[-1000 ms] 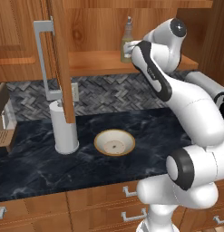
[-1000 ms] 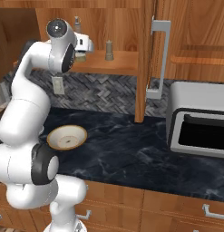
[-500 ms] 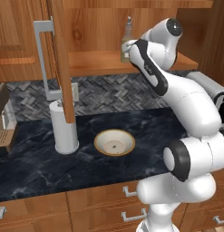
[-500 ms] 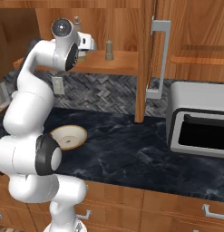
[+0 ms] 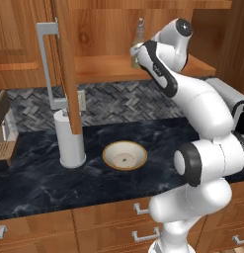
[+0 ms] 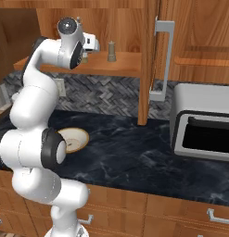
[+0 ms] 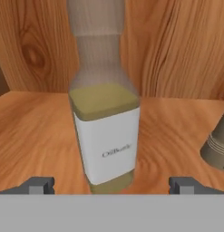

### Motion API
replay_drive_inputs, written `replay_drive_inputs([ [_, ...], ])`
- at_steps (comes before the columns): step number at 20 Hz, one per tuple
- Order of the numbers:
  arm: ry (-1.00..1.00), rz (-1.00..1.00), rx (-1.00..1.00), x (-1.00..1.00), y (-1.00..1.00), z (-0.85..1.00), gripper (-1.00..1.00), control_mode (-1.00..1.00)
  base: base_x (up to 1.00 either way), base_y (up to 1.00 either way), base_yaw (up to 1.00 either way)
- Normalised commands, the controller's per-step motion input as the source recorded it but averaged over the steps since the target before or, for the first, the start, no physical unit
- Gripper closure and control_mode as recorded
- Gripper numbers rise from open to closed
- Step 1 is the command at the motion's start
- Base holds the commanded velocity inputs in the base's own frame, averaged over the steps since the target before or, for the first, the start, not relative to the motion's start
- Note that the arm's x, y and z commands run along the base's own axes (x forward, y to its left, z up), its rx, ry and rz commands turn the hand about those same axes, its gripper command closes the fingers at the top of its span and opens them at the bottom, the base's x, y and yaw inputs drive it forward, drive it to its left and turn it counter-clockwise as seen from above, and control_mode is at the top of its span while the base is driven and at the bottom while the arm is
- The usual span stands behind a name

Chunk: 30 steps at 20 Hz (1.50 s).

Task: Retrieve the bottle and the shaker from the cabinet and place them next to the mixing bowl on the counter. Then add garlic from the fridge to the mixing bowl.

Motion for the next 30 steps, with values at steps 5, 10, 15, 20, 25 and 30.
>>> replay_drive_inputs([
  [5,0.01,0.01,0.00,0.19,0.12,-0.03,-1.00,-1.00,0.00,0.00,0.00],
  [10,0.00,0.02,0.00,0.15,0.06,0.00,-1.00,-1.00,0.00,0.00,0.00],
  [15,0.00,0.01,0.00,0.10,0.00,-0.06,-1.00,-1.00,0.00,0.00,0.00],
  [20,0.01,0.00,0.00,0.12,0.00,-0.13,-1.00,-1.00,0.00,0.00,0.00],
  [25,0.01,0.01,0.00,0.11,0.00,-0.03,-1.00,-1.00,0.00,0.00,0.00],
  [30,0.02,0.00,0.00,0.22,0.00,0.00,-1.00,-1.00,0.00,0.00,0.00],
])
